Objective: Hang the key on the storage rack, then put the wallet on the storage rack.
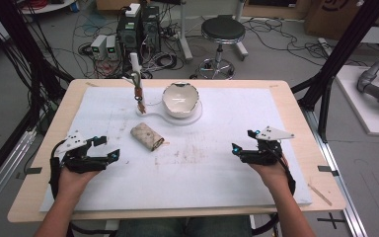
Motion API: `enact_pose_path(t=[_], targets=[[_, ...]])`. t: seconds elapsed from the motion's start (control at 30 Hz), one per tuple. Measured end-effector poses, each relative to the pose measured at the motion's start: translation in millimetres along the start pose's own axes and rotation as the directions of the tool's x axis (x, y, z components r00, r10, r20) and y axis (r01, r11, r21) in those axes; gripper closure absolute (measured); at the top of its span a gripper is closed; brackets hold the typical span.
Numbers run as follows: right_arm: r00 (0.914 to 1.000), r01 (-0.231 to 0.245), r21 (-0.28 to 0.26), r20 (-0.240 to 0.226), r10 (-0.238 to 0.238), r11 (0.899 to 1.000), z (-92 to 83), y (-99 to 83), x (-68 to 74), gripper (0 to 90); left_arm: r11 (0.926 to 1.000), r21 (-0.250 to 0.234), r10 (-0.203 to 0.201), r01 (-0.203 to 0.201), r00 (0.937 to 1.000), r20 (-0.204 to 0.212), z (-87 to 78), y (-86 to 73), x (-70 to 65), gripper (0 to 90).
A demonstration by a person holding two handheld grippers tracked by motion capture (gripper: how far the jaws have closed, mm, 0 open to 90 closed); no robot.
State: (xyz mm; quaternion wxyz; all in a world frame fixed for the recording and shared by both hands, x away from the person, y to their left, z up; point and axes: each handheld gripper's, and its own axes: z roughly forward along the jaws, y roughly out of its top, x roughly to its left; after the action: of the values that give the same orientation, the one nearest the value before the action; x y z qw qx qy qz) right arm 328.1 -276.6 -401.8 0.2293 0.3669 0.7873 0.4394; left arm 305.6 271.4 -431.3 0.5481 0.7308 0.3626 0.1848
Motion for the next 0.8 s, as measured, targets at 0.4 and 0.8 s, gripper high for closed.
enact_pose_path(t=[0.4,0.8], targets=[[0.9999,0.011,-0.021,-0.012,-0.011,1.0,4.2,9.4,7.6,21.1,1.0,0.001,0.002,-0.002,0.9998,-0.021,-8.7,-3.0,-1.2,19.2],[0.9977,0.017,0.005,-0.066,-0.016,1.0,29.5,27.4,24.4,21.1,0.9998,-0.017,-0.01,0.009,0.9976,-0.069,-34.1,-10.9,1.3,19.2]])
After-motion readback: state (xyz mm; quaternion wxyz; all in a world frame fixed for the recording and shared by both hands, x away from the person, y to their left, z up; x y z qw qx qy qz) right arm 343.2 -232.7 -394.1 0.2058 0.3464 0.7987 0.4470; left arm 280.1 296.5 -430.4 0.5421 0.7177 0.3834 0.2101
